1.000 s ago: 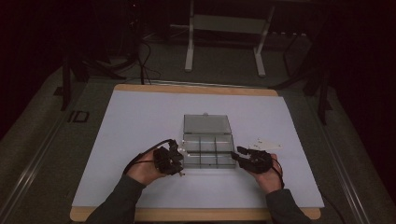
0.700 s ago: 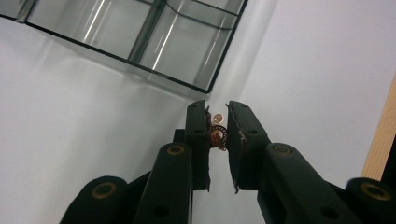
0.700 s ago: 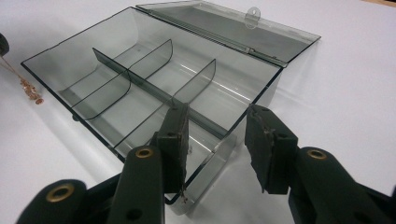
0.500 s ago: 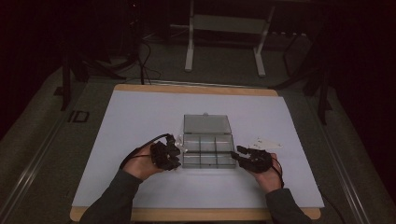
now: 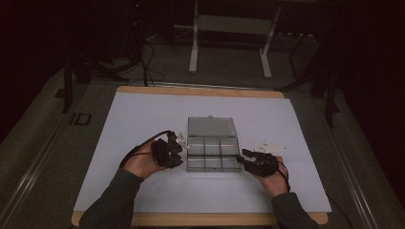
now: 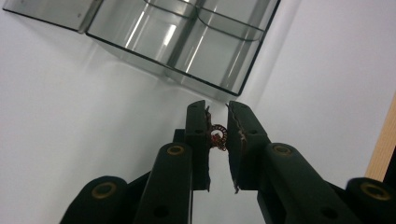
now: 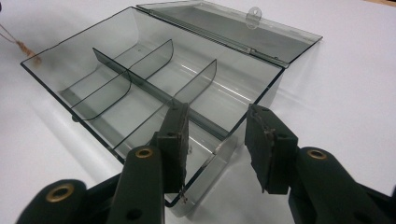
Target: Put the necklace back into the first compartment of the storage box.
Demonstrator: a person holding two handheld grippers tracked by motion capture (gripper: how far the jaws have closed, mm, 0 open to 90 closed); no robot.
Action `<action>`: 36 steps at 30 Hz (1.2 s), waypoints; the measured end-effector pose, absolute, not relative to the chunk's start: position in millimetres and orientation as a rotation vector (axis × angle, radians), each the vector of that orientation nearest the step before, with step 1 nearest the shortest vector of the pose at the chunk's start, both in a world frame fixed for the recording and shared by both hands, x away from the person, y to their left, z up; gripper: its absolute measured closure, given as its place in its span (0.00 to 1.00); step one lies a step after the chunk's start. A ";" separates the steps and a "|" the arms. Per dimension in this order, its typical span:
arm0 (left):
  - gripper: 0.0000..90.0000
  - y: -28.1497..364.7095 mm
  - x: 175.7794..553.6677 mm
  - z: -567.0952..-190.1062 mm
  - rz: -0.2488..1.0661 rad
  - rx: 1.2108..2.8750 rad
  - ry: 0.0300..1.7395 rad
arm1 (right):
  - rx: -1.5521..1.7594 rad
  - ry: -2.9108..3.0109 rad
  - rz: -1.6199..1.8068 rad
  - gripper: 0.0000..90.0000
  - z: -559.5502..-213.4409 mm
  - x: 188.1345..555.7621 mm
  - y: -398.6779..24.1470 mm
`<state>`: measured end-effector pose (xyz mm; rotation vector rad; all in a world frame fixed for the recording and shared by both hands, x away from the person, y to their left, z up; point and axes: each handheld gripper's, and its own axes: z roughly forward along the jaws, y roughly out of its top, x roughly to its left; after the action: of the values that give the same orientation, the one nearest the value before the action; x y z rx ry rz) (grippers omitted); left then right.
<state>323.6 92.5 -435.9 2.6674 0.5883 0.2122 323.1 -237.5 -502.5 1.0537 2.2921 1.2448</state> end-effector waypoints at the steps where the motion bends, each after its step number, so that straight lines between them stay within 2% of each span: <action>1: 0.88 92.2 324.3 -434.8 0.214 2.672 0.586 | 1.054 2.292 1.244 0.66 -502.6 323.2 -237.4; 36: 0.88 93.5 342.6 -412.7 0.285 2.654 0.642 | 1.057 2.292 1.239 0.66 -503.7 323.8 -237.9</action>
<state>342.6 93.5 -412.7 2.6541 0.6415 0.2853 323.8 -237.9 -503.7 1.0572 2.2924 1.2393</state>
